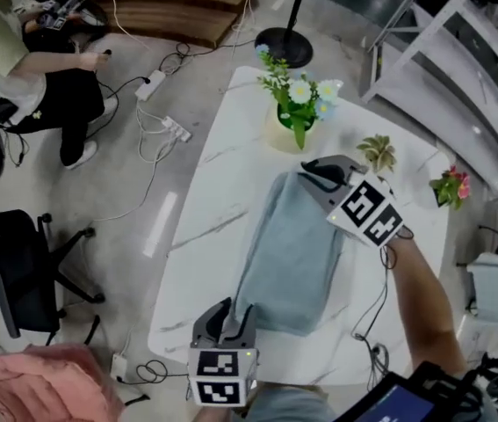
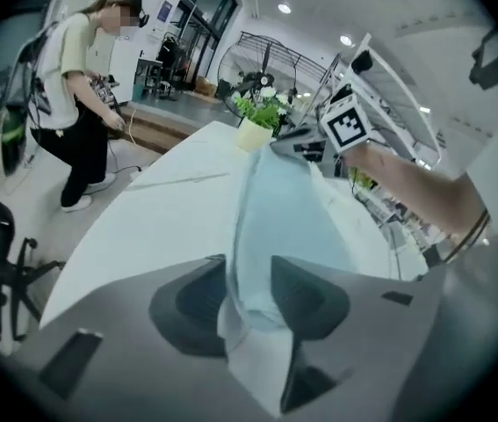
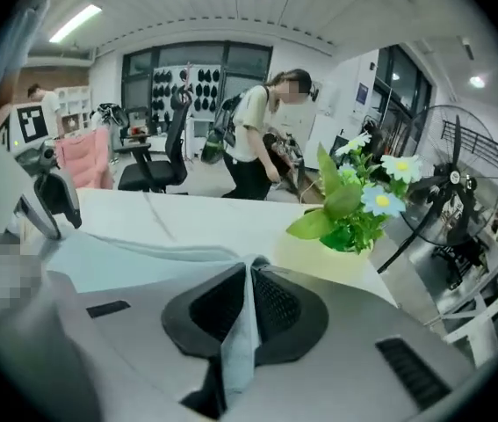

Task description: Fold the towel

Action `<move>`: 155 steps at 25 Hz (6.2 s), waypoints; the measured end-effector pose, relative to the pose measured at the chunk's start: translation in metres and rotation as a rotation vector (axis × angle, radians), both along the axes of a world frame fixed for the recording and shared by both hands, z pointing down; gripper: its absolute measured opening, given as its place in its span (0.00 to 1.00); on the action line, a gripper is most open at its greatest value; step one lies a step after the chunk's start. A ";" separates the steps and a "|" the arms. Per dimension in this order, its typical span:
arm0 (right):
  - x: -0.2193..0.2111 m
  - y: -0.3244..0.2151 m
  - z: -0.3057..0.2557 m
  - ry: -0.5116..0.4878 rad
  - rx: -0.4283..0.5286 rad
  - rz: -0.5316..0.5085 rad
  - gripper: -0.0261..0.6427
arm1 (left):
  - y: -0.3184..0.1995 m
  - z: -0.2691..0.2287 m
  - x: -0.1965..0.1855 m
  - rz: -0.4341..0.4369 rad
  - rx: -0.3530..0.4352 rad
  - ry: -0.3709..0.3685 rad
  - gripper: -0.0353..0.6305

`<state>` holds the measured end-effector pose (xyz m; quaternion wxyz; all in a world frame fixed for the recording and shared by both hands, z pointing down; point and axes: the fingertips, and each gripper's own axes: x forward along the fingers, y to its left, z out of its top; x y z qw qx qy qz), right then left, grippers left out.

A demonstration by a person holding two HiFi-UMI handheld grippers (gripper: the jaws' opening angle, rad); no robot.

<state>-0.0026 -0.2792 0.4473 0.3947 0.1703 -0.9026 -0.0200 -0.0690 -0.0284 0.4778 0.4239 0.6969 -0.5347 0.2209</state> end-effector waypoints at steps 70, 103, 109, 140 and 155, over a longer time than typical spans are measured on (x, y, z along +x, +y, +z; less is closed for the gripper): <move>0.056 0.008 0.053 -0.068 -0.348 0.305 0.06 | 0.034 0.014 0.115 0.580 -0.005 0.064 0.10; 0.052 0.072 0.058 0.095 -0.937 -0.019 0.33 | 0.063 -0.003 0.105 0.395 -0.112 0.366 0.13; 0.050 0.076 0.060 0.092 -0.972 -0.031 0.17 | 0.052 -0.017 0.099 0.340 -0.062 0.382 0.13; 0.000 0.249 -0.076 0.222 0.114 0.149 0.16 | 0.174 -0.072 0.030 0.374 0.163 0.328 0.12; -0.016 0.320 -0.029 0.206 0.281 0.174 0.18 | 0.204 -0.051 0.032 0.429 0.128 0.309 0.12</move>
